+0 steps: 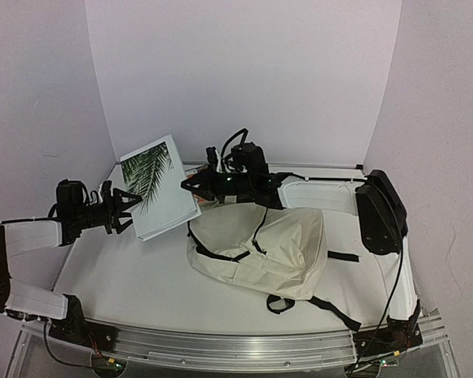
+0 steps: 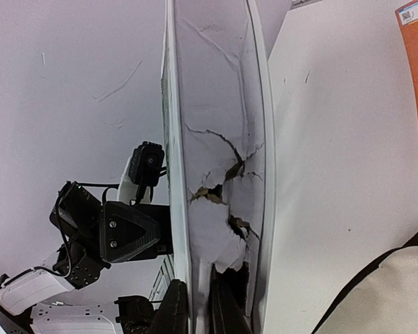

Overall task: Pack the student bag
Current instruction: Pick up the book from the center of the board.

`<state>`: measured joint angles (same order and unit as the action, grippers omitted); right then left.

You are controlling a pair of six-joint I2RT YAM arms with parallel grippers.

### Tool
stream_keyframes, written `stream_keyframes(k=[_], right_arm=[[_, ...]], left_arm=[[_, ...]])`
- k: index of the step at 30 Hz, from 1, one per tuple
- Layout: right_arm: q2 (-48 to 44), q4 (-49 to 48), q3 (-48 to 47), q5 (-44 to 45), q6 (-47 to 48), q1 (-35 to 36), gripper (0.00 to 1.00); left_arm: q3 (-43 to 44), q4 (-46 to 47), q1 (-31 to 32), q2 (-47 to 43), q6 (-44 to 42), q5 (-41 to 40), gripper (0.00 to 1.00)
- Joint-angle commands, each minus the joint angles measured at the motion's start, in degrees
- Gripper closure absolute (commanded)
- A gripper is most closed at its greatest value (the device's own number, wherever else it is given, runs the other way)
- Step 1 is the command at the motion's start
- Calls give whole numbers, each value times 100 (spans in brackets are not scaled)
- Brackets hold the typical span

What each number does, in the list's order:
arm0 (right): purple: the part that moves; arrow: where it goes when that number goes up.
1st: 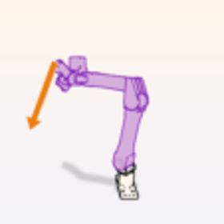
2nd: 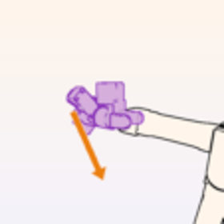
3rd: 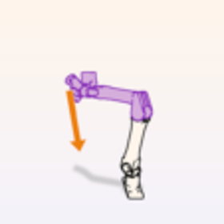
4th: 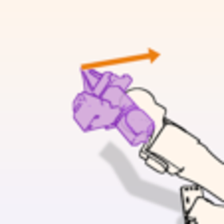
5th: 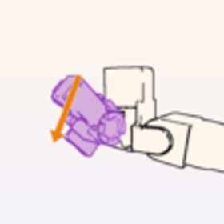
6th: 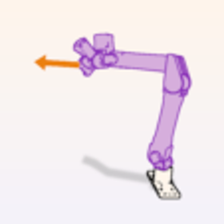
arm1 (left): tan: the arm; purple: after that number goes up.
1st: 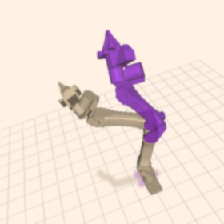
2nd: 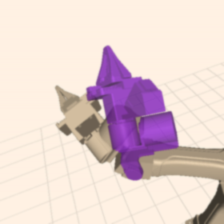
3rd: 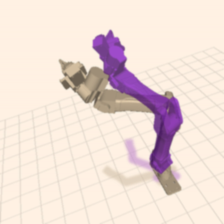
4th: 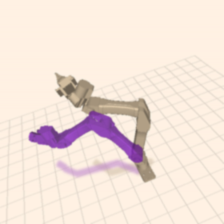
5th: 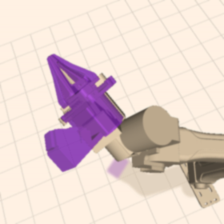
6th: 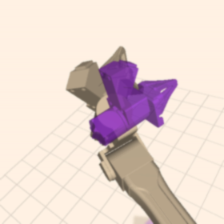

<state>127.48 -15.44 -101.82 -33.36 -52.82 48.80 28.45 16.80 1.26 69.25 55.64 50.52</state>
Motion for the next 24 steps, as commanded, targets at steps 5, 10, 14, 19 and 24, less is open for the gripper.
stream_keyframes(k=[5, 10, 14, 19, 24], right_arm=[[-623, -571, 140, -94, -99, 86, 100], [-564, -732, 137, -251, -271, 81, 100], [-518, -1073, 229, -402, -571, 83, 100], [-542, -1206, 405, -274, -613, 52, 100], [-678, -1174, 677, -124, -491, 1, 93]], left_arm=[[91, 100, 155, 210, -18, 111, 17], [225, 361, 321, 441, 19, 344, 16], [207, 803, 493, 548, 168, 467, 17], [55, 1085, 525, 338, 234, 256, 36], [-56, 1115, 517, 98, 211, 198, 60]])
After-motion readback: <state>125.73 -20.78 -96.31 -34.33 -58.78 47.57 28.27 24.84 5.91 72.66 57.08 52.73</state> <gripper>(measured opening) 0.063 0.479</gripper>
